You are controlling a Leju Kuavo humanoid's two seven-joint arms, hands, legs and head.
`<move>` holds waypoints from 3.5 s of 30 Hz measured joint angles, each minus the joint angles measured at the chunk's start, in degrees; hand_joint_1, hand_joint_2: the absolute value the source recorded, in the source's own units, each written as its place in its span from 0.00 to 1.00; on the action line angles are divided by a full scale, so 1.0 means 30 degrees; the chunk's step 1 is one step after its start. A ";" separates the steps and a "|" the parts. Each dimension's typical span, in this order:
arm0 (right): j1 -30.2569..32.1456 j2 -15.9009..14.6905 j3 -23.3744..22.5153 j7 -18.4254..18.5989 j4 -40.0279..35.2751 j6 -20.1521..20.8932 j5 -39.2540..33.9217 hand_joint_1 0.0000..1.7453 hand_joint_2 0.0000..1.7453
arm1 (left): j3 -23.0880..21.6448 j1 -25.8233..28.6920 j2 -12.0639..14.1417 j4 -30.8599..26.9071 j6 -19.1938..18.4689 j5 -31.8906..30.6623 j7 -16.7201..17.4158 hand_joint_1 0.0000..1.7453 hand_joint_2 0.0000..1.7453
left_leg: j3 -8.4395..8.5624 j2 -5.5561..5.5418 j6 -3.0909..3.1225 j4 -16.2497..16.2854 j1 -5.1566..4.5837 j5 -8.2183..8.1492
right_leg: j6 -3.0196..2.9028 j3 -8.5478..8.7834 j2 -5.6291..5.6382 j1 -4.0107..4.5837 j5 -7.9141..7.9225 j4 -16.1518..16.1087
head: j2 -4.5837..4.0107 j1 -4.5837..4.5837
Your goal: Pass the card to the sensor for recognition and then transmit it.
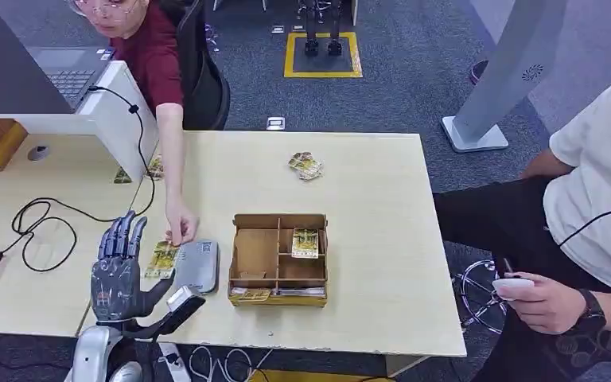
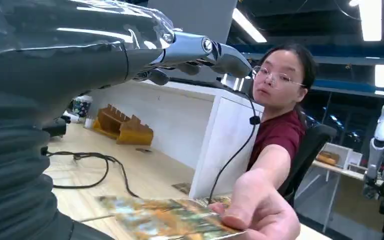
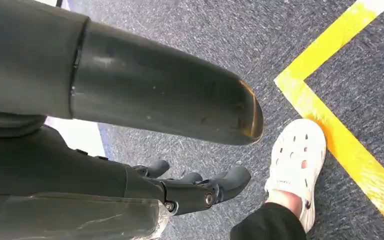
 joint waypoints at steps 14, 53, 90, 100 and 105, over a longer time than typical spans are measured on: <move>-0.0011 -0.0007 0.0029 0.0000 -0.0007 0.0058 0.0000 0.00 0.00 | 0.0000 -0.0222 -0.0087 0.0459 0.0000 0.0292 -0.0190 1.00 1.00 | 0.0001 0.0001 0.0000 0.0001 0.0000 0.0000 | 0.0000 0.0000 0.0000 0.0000 0.0000 0.0000 | 0.0000 -0.0001; -0.0012 -0.0044 0.0153 0.0000 -0.0007 0.0087 0.0000 0.00 0.00 | 0.0000 -0.0219 -0.0073 0.0459 0.0168 0.0846 -0.0933 1.00 1.00 | -0.0001 0.0000 0.0000 0.0001 0.0000 0.0000 | 0.0000 0.0001 0.0000 0.0000 0.0000 0.0000 | 0.0000 -0.0001; 0.0050 -0.0189 0.0168 0.0182 0.0612 -0.0809 -0.0583 0.00 0.00 | -0.0124 -0.0906 -0.0401 -0.1385 -0.7206 2.1421 0.0401 1.00 1.00 | 0.0009 0.0012 0.0001 0.0006 -0.0002 0.0001 | 0.0006 -0.0002 0.0011 -0.0001 0.0006 0.0000 | 0.0000 -0.0001; 0.0033 -0.0189 0.0167 0.0182 0.0612 -0.0802 -0.0554 0.00 0.00 | -0.0175 -0.1468 -0.0634 -0.0765 -0.6957 2.1281 0.0547 1.00 1.00 | 0.0007 0.0010 0.0001 0.0006 -0.0003 0.0000 | 0.0006 -0.0005 0.0012 -0.0001 0.0005 -0.0001 | 0.0000 0.0007; -0.0007 -0.0189 0.0292 0.0182 0.0612 -0.0736 -0.0517 0.00 0.00 | -0.0175 -0.2141 -0.0772 0.0392 -0.6521 2.1492 0.0568 1.00 1.00 | 0.0008 0.0011 0.0001 0.0006 -0.0002 0.0001 | 0.0007 -0.0002 0.0010 -0.0001 0.0007 0.0000 | 0.0000 0.0007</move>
